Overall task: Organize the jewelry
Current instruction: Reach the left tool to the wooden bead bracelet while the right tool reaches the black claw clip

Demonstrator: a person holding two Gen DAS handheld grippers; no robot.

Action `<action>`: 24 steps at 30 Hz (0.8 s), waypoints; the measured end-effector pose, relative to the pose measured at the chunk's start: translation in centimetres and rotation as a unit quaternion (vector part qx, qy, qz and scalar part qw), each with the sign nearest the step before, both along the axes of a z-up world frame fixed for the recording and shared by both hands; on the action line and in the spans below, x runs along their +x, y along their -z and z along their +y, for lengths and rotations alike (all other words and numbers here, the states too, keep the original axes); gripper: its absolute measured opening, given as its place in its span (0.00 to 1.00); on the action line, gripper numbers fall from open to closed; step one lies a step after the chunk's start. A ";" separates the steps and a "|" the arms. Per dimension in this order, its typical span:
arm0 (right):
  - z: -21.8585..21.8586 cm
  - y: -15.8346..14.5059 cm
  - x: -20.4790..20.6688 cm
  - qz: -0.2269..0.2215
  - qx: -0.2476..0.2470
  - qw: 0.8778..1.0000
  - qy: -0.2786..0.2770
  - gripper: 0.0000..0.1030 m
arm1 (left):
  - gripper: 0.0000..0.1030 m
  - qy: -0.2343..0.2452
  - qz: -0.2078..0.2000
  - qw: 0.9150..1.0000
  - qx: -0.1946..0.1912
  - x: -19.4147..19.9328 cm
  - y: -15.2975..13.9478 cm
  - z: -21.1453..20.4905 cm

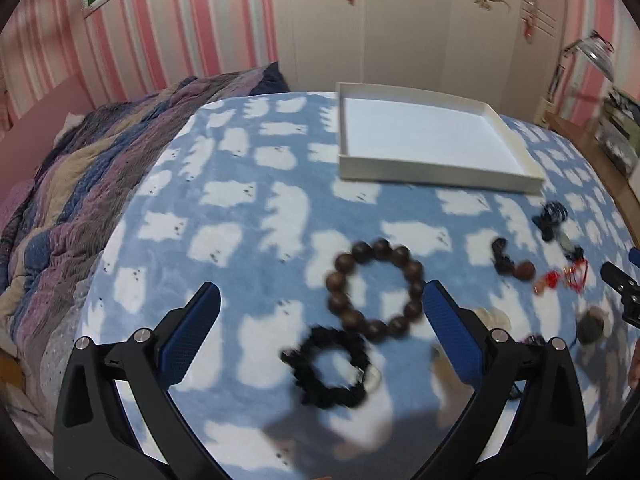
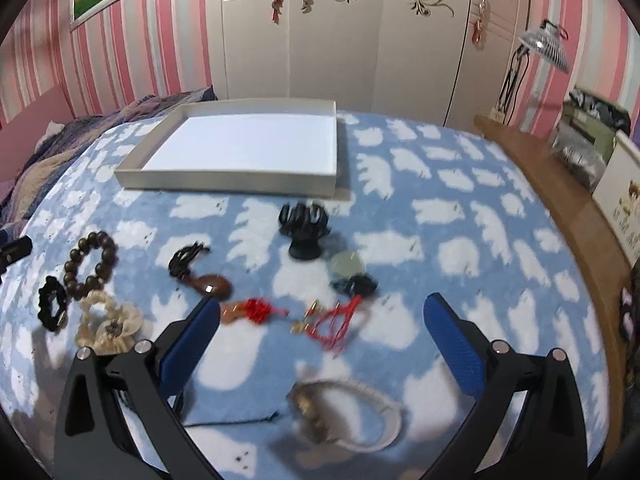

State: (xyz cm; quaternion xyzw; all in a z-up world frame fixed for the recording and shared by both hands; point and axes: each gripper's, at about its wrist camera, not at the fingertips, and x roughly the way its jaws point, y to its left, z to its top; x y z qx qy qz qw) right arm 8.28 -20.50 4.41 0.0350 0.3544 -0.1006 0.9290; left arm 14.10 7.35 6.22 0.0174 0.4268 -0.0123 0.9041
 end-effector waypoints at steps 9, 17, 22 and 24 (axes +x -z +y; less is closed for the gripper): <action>-1.1 -0.4 4.0 0.058 -0.013 0.998 -0.026 0.98 | 0.97 -0.014 0.009 1.000 -0.023 3.2 -1.0 2.0; -1.8 0.9 8.0 0.114 0.006 0.993 -0.030 0.98 | 0.97 -0.002 0.054 0.998 -0.014 6.5 0.1 0.9; -1.0 1.0 9.7 0.130 -0.003 0.991 -0.034 0.98 | 0.97 0.022 0.075 0.997 -0.015 7.6 1.5 0.0; -0.6 1.2 10.0 0.130 -0.011 0.991 -0.038 0.98 | 0.97 0.035 0.086 0.995 -0.023 7.7 2.3 -0.3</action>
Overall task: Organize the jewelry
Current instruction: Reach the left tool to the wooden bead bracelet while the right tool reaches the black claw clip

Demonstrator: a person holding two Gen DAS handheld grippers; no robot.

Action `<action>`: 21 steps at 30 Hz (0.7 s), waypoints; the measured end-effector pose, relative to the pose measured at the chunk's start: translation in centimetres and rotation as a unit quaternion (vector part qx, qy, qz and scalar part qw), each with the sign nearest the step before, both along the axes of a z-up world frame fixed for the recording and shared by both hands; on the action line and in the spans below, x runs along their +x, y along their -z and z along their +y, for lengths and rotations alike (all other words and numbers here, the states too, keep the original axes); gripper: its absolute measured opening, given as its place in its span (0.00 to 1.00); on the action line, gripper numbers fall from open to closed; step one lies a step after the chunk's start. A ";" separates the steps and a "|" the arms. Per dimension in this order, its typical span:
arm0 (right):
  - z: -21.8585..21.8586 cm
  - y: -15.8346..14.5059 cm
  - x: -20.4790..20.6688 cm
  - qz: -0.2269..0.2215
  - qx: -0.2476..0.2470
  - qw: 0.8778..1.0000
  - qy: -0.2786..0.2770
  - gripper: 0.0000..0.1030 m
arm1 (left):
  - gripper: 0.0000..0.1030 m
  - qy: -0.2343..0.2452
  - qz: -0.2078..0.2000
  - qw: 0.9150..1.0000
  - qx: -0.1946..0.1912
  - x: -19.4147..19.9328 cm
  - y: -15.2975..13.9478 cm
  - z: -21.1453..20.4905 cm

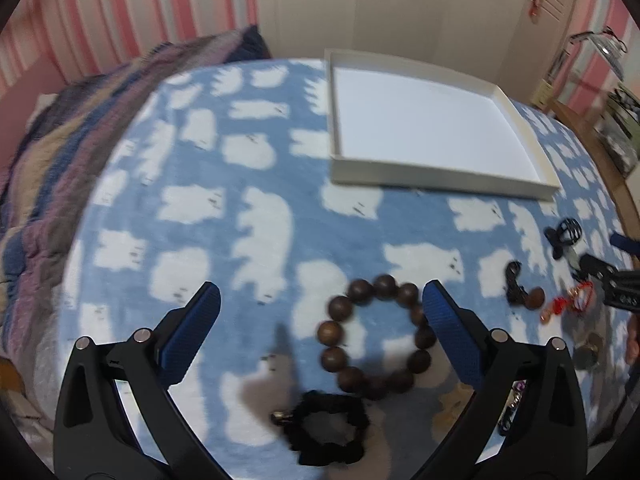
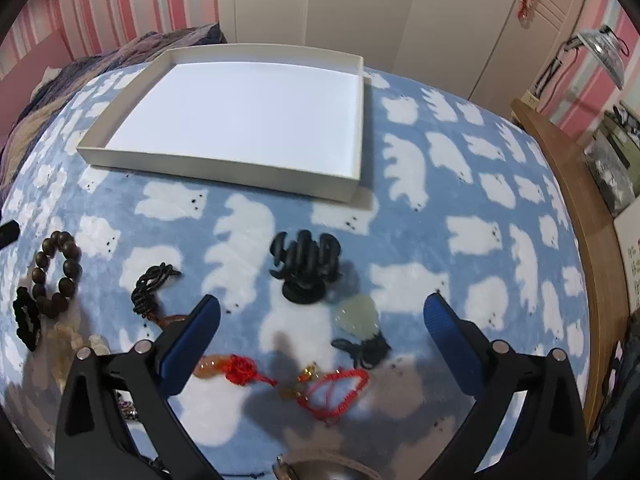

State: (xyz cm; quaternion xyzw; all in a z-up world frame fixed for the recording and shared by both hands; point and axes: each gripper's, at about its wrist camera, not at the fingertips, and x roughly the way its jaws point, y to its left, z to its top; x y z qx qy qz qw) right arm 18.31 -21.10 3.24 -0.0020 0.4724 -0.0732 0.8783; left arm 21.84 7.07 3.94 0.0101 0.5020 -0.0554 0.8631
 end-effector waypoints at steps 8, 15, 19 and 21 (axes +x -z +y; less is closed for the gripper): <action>-0.1 1.4 1.8 0.015 0.030 0.999 0.005 0.97 | 0.78 0.007 0.019 0.998 0.051 0.3 2.7 -0.5; -0.5 2.7 3.3 0.034 0.047 0.998 0.010 0.59 | 0.60 0.014 0.048 0.998 0.043 0.6 4.2 -0.1; -0.7 3.2 3.8 0.032 0.054 0.998 0.011 0.49 | 0.59 0.024 0.056 0.997 0.047 1.0 4.8 -0.5; -0.5 3.2 3.9 0.032 0.047 0.998 0.006 0.47 | 0.57 0.025 0.061 0.997 0.048 1.3 5.3 -0.6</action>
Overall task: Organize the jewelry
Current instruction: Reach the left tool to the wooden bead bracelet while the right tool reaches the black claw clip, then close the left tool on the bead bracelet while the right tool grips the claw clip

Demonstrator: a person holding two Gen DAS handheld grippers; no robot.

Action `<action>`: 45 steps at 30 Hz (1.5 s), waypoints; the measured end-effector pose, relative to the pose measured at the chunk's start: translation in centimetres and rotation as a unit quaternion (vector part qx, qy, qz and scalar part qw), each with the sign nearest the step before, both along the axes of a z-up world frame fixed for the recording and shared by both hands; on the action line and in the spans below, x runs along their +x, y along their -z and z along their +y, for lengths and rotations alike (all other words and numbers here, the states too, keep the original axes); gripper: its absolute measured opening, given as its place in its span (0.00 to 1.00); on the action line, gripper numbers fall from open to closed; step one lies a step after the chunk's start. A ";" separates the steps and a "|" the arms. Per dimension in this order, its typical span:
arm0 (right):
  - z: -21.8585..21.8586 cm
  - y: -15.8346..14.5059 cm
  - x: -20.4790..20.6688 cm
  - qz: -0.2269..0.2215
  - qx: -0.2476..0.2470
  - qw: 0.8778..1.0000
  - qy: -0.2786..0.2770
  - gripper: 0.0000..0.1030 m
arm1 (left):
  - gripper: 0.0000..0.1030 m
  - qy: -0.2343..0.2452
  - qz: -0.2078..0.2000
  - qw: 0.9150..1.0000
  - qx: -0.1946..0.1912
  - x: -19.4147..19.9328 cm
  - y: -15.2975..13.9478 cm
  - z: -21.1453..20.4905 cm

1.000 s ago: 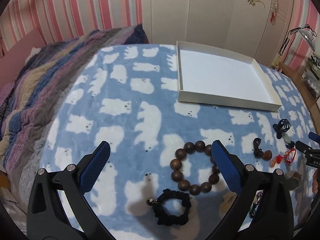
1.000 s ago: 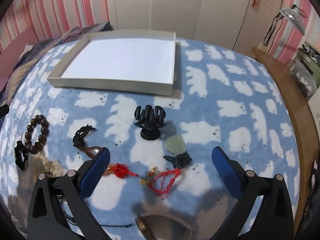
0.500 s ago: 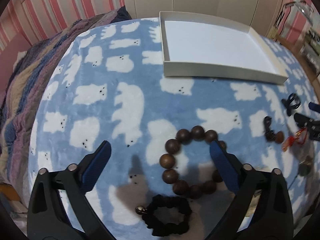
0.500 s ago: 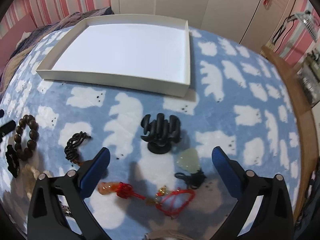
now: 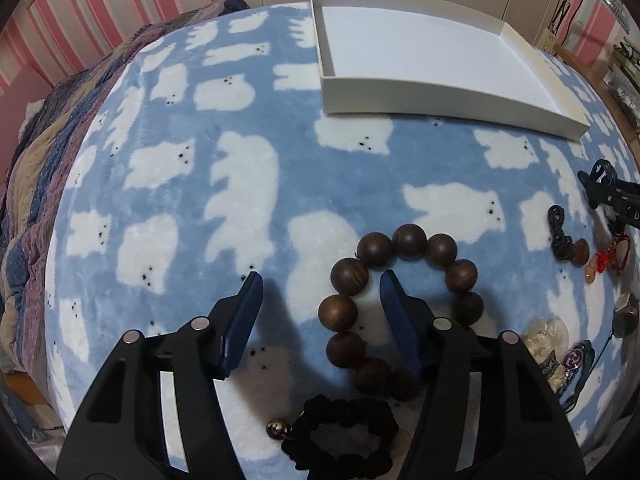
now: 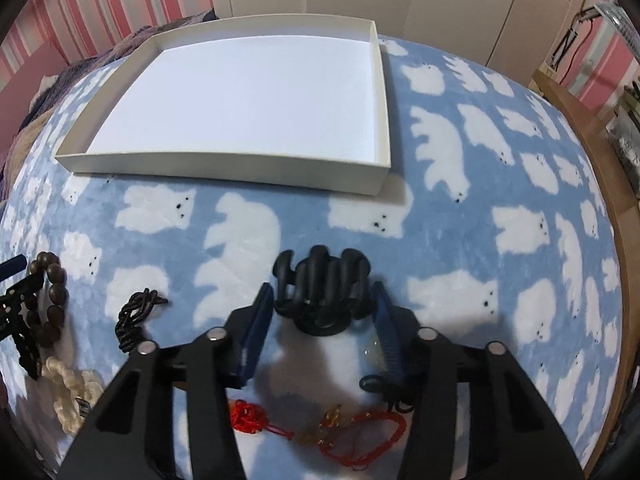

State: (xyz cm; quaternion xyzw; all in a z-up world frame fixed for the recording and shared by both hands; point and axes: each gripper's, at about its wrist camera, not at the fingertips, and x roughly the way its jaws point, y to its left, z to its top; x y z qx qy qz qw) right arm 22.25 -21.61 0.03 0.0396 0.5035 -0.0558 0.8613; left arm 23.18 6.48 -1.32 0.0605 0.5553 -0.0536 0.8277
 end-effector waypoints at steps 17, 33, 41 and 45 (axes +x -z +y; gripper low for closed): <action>0.0 -0.4 -0.1 -0.024 -0.017 0.999 -0.020 0.46 | 0.18 0.025 -0.007 1.000 0.002 1.1 0.6 -2.7; -1.7 -2.3 -1.9 -0.057 0.006 0.998 -0.014 0.46 | 0.17 0.006 -0.093 0.996 0.004 -0.8 -4.0 -3.5; -2.1 -4.8 -0.5 -0.078 0.006 0.997 -0.014 0.46 | 0.17 0.022 -0.157 0.987 0.010 0.7 -9.2 -4.8; -2.3 -6.6 2.4 -0.090 0.002 0.996 -0.009 0.46 | 0.17 0.024 -0.170 0.985 -0.011 4.2 -11.5 -5.5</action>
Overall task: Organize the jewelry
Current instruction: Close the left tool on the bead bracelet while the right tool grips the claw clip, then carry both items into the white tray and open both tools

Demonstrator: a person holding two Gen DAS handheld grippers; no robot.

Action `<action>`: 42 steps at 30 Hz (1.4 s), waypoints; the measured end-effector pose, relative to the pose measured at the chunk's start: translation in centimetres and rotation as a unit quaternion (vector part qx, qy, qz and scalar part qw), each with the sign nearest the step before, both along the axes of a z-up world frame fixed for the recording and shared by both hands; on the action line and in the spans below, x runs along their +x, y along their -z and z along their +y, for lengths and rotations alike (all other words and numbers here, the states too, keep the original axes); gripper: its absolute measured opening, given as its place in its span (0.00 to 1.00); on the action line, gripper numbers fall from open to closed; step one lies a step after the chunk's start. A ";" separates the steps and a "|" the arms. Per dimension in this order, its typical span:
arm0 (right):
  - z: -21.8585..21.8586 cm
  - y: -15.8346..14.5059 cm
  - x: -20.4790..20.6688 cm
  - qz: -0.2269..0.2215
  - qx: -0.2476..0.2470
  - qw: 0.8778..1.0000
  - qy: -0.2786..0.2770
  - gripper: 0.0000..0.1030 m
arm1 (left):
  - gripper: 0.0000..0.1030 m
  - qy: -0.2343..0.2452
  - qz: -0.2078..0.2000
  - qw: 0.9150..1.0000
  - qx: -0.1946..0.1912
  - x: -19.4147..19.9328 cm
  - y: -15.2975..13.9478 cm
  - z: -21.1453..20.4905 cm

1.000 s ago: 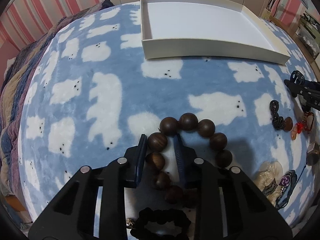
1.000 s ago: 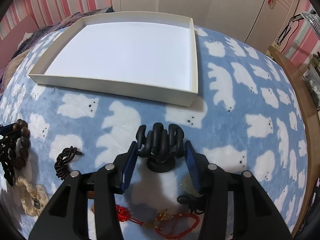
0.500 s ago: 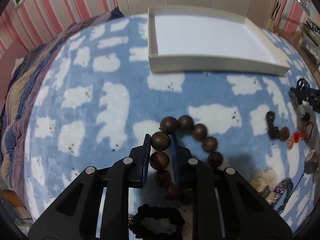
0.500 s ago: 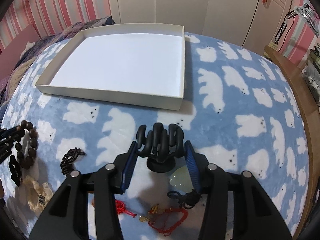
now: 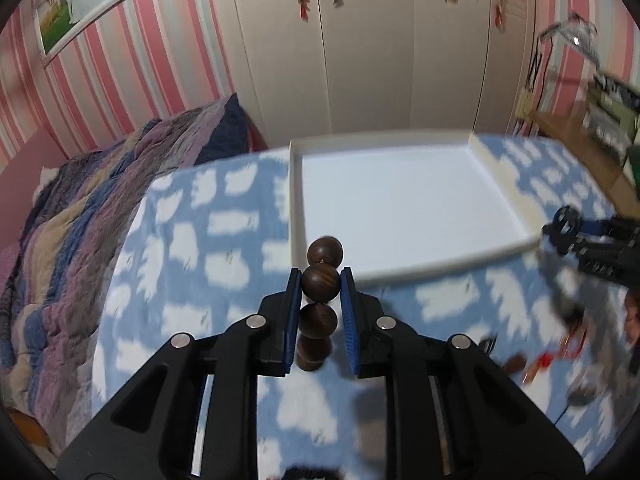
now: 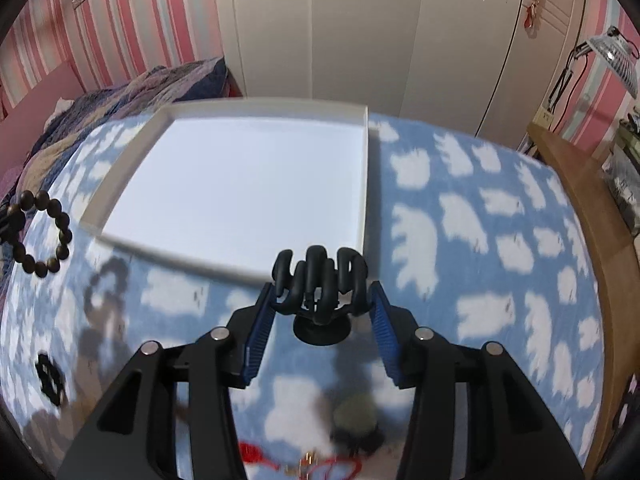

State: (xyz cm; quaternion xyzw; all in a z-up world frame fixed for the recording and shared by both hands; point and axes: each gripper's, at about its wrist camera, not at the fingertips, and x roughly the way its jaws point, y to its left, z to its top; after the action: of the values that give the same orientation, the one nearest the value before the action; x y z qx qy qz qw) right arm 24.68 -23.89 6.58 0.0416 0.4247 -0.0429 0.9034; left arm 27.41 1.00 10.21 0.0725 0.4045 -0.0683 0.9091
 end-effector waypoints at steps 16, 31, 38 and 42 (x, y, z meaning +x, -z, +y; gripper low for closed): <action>-2.0 1.2 16.5 0.007 -0.025 0.999 0.040 0.46 | 0.18 0.015 0.029 0.999 -0.022 18.5 2.8 -6.2; -2.7 2.7 23.5 0.014 -0.018 0.998 0.065 0.46 | 0.18 -0.048 0.094 0.994 -0.013 26.8 8.6 -4.0; -2.5 2.9 23.1 0.015 -0.025 0.998 0.057 0.47 | 0.18 -0.056 0.117 0.991 -0.011 26.7 10.9 -3.2; -2.8 2.6 23.0 0.023 -0.007 0.998 0.055 0.48 | 0.25 -0.051 0.121 0.991 -0.009 26.4 11.0 -3.0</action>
State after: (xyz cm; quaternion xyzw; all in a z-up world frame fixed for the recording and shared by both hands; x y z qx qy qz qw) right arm 47.65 -26.74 3.95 0.0579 0.4423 -0.0963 0.8898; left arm 53.86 -2.04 -0.75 0.0343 0.5143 -0.0338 0.8562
